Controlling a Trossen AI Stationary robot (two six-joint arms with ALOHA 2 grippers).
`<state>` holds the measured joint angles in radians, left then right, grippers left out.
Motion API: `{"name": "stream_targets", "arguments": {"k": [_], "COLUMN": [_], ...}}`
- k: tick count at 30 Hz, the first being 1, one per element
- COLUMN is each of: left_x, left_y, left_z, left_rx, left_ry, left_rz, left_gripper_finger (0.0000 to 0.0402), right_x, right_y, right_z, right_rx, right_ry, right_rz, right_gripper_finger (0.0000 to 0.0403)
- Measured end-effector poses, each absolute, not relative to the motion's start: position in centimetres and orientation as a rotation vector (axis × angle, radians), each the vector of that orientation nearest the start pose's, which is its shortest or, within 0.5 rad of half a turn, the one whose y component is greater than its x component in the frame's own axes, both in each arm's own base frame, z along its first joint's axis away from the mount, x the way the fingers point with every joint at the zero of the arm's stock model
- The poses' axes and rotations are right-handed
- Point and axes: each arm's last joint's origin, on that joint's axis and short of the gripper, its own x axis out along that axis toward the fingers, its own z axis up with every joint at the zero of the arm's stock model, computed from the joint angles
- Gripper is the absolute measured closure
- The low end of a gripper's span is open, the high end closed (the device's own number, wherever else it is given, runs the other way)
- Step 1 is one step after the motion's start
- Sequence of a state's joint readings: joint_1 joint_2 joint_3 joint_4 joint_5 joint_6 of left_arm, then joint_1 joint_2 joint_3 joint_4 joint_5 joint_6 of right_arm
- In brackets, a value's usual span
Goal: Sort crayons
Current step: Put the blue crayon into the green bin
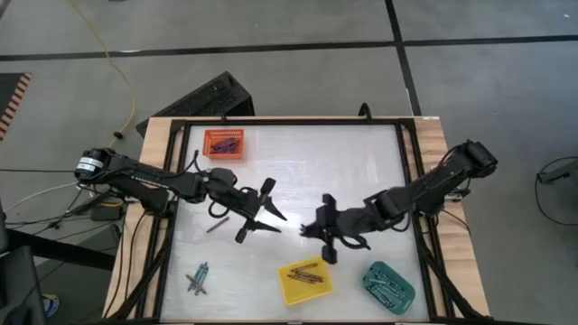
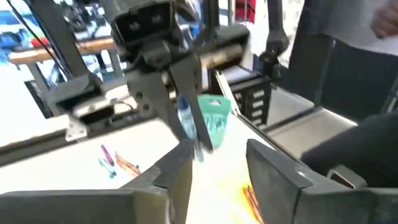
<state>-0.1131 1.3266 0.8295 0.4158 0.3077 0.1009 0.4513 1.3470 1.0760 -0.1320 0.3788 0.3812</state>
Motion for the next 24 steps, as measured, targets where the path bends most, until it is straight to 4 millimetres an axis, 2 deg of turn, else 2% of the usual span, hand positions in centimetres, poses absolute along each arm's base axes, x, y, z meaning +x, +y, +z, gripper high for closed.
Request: {"name": "stream_targets", "arguments": {"k": [5, 12, 19, 24], "left_x": [29.0, 28.5, 27.8, 27.6], "left_y": [-4.8, -6.7, -7.9, -7.8], "left_z": [27.9, 26.9, 25.6, 24.9], "left_rx": [0.082, 0.139, 0.173, 0.168], "left_ry": [0.153, 0.232, 0.206, 0.202], "left_rz": [-0.451, -0.461, -0.446, -0.421], "left_gripper_finger": [0.0234, 0.0231, 0.023, 0.023], "right_x": [25.0, 20.7, 16.6, 15.2], "right_y": [13.5, 17.3, 21.3, 23.6], "right_z": [30.6, 28.6, 26.6, 24.5], "right_rx": [0.405, 0.623, 0.769, 0.809], "right_ry": [0.599, 0.938, 1.129, 1.2], "right_rz": [0.043, 0.029, -0.099, -0.194], "right_gripper_finger": [0.0402, 0.0402, 0.0402, 0.0401]}}
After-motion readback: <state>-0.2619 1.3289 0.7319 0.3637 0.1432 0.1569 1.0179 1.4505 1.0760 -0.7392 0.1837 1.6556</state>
